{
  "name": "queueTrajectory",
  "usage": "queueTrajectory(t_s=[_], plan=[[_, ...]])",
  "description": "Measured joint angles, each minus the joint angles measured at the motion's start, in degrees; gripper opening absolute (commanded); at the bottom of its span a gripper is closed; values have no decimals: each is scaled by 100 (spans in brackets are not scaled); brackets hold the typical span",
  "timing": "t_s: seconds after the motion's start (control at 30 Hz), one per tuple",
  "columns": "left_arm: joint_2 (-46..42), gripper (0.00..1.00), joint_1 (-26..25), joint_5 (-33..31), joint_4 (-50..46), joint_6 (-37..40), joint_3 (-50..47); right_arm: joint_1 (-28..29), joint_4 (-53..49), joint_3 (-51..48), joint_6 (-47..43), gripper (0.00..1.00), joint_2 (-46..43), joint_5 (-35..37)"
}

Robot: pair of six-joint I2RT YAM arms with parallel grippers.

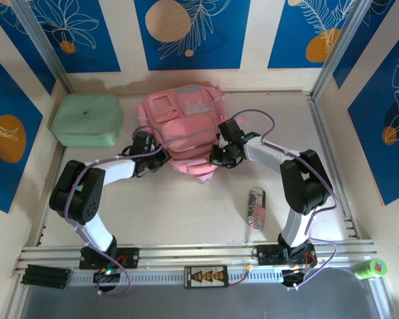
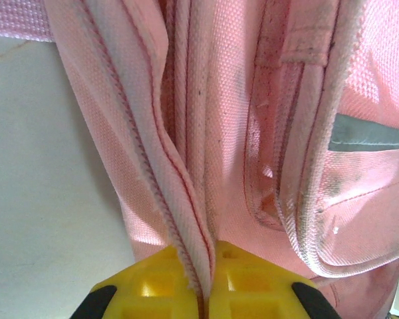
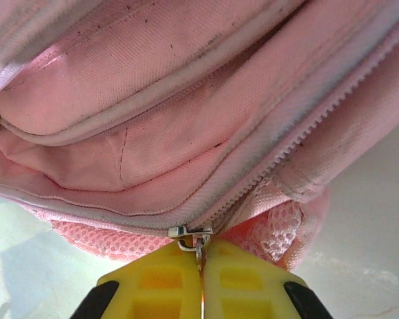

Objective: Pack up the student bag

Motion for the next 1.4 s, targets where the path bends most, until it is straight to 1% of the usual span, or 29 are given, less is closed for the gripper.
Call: queueTrajectory(t_s=[0.1, 0.17, 0.2, 0.33, 0.5, 0.6, 0.73, 0.83, 0.93, 1.03, 1.13, 1.2, 1.27, 1.37, 1.4], plan=[[2, 2, 0, 7, -11, 15, 7, 0, -66, 37, -85, 14, 48, 11], [2, 2, 2, 15, -11, 24, 7, -2, -96, 37, -109, 14, 48, 26], [2, 2, 2, 15, -11, 24, 7, -2, -98, 37, -114, 13, 48, 28], [4, 2, 2, 15, -13, 31, 7, 9, -107, 37, -160, 4, 48, 96], [4, 1, 0, 22, -37, 42, 33, -15, -98, -2, -173, 1, -11, 339], [4, 1, -4, 83, -52, 39, 61, -203, -17, -166, -129, 0, -188, 435], [48, 1, -50, 240, -11, 37, 94, -581, 101, -334, -66, 0, -323, 367], [155, 2, -59, 330, 7, 39, 142, -649, 262, -634, -61, 0, -485, 323], [354, 7, -46, 442, -72, 114, 317, -546, 426, -1049, -63, 0, -754, 302], [651, 10, 48, 627, -387, 304, 758, -343, 549, -1349, -66, 0, -909, 291], [876, 19, 212, 621, -662, 525, 1235, -7, 664, -1440, -85, 0, -907, 245], [898, 23, 361, 531, -715, 645, 1414, 313, 695, -1405, -105, 0, -872, 190], [887, 29, 553, 468, -713, 734, 1528, 619, 632, -1231, -116, 0, -739, 170], [796, 44, 841, 365, -811, 839, 1537, 944, 557, -761, -129, 0, -350, 90], [730, 47, 933, 332, -883, 890, 1523, 1014, 544, -588, -127, 0, -210, 39]])
